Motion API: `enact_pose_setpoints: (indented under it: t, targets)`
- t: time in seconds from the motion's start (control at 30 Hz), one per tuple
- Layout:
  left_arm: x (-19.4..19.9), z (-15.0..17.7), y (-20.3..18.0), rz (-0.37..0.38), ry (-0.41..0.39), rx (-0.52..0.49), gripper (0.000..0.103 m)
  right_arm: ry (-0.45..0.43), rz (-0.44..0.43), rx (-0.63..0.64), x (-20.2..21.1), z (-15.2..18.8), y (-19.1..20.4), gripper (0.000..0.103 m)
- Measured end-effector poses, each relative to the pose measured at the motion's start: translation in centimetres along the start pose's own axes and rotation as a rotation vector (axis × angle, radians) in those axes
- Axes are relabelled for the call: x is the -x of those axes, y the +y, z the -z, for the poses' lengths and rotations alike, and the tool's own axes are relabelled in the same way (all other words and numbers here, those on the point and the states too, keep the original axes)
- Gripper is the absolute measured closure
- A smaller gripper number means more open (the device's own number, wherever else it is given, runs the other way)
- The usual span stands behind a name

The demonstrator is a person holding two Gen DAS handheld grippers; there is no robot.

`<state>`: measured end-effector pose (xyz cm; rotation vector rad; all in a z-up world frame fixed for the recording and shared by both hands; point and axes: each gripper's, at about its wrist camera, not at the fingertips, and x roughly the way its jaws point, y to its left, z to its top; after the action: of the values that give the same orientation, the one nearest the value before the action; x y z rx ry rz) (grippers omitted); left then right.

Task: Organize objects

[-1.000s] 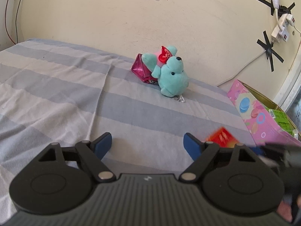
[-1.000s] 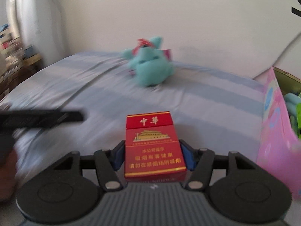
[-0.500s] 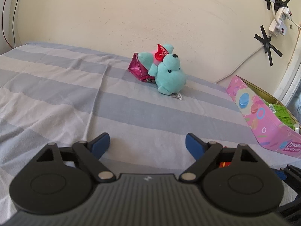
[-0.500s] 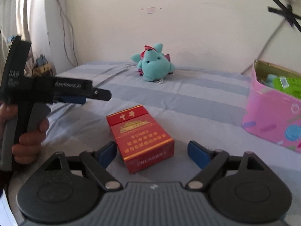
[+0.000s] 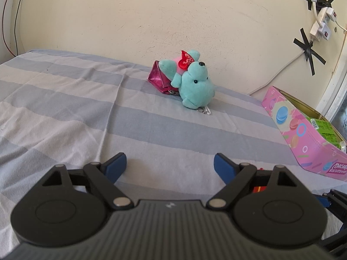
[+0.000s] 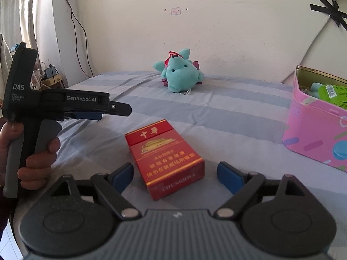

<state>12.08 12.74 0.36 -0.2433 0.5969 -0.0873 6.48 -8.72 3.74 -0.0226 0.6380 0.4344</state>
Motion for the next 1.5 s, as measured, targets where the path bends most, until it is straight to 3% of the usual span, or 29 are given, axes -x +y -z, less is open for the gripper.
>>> enact_pose_setpoints:
  t: [1.5]
  targets:
    - [-0.04, 0.01, -0.14, -0.003, 0.000, -0.004, 0.014, -0.005, -0.008, -0.017, -0.09, 0.00, 0.20, 0.015]
